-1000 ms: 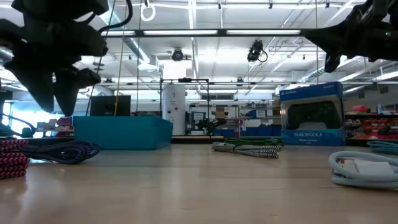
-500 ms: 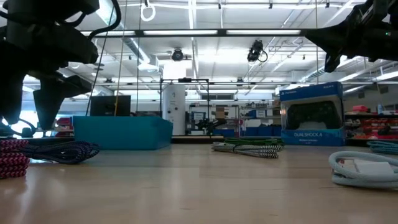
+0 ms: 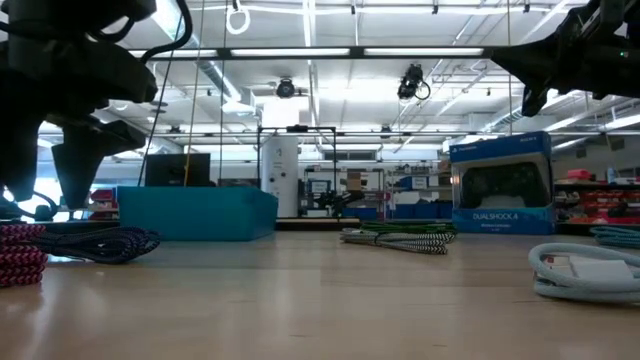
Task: Pick and place USB-C Cables
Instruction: Put the dark blue charger cable into the blue bin
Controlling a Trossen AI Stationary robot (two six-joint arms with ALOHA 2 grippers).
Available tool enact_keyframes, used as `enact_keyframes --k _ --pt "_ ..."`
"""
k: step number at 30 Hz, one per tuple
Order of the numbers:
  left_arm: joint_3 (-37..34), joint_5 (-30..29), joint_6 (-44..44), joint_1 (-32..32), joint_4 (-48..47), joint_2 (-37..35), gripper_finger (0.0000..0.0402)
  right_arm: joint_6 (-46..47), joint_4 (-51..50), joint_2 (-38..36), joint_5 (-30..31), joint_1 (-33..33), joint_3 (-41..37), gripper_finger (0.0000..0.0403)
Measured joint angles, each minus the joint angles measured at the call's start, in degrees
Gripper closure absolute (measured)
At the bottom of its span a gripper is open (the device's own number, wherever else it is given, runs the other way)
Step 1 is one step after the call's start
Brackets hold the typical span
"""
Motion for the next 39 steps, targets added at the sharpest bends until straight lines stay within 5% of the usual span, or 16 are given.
enact_keyframes --k 16,39 --pt "0.00 -1.25 -0.02 0.00 0.58 0.34 0.0189 -0.44 0.00 0.00 0.00 0.00 0.00 0.0389" --pt "0.28 -3.46 1.49 -0.57 2.36 12.72 0.0214 0.20 0.04 0.01 -1.47 0.00 0.00 0.0389"
